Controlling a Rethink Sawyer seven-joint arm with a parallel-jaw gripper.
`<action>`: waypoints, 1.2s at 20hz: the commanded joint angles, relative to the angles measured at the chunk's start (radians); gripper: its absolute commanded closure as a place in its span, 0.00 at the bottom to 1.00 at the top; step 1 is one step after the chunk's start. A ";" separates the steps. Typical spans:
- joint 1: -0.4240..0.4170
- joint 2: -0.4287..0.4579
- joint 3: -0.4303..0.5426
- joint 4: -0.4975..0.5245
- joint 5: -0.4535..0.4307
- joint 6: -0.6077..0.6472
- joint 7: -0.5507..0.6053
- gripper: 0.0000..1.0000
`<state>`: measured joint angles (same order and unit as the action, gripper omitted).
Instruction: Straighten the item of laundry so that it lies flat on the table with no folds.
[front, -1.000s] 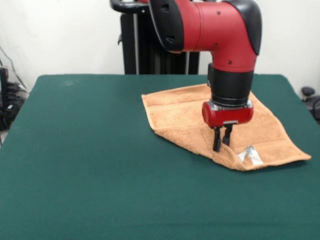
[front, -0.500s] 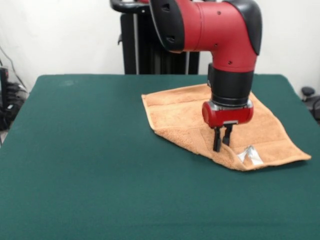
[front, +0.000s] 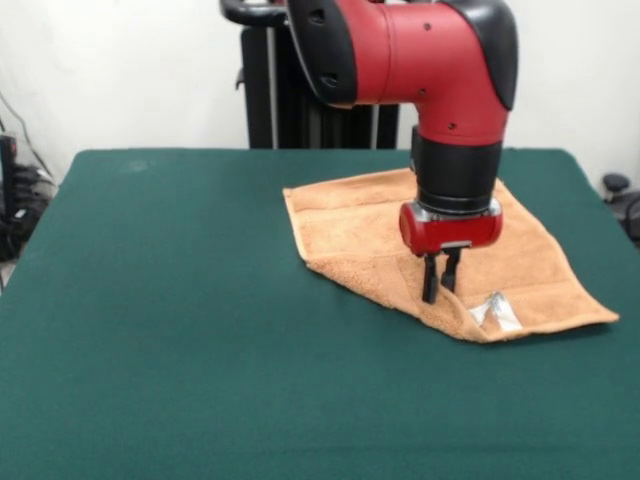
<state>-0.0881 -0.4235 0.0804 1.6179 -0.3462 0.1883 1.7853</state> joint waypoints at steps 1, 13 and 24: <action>-0.027 0.013 0.091 -0.010 0.007 0.139 0.013 1.00; 0.009 -0.014 0.101 -0.016 0.034 0.192 0.046 1.00; 0.042 -0.091 0.102 0.043 0.063 0.216 0.093 1.00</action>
<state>-0.0838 -0.4955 0.0865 1.6231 -0.3380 0.3019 1.7853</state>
